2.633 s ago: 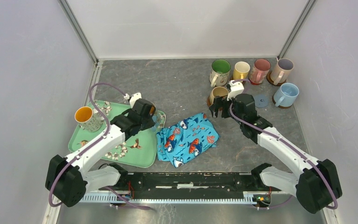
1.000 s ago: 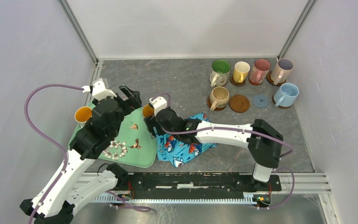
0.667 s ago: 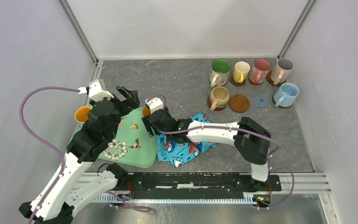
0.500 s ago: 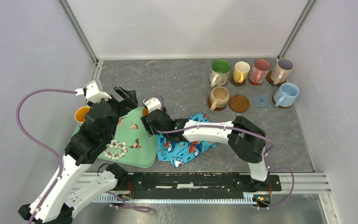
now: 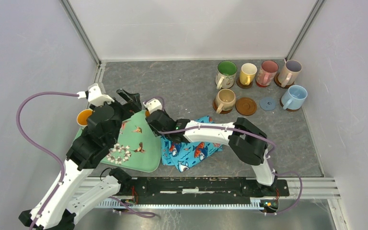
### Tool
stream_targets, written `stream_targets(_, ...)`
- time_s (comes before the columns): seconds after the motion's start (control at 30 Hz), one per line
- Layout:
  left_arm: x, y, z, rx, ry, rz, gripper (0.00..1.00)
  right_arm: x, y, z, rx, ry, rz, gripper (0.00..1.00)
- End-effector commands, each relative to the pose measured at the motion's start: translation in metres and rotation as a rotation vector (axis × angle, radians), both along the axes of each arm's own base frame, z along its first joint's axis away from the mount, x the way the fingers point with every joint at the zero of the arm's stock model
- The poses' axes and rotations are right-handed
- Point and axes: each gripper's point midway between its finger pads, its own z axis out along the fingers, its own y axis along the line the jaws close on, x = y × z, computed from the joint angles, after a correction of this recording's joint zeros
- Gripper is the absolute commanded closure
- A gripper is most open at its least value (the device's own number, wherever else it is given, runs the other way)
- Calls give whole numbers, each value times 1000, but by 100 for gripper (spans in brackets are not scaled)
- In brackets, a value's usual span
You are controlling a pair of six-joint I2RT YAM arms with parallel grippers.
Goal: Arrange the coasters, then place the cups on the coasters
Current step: Pick up the cup from the tray.
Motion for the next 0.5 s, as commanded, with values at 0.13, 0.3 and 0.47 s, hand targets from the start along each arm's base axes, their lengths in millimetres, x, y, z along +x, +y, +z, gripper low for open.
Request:
stream_targets(0.13, 6, -1, 5, 15, -26, 6, 0, 5, 9, -4, -24, -3, 26, 50)
stream_targets(0.3, 6, -2, 6, 12, -28, 2, 0, 9, 13, 2, -33, -23, 33, 55)
stream_targets(0.47, 6, -2, 9, 9, -34, 5, 0, 11, 18, 10, -41, -33, 55, 81)
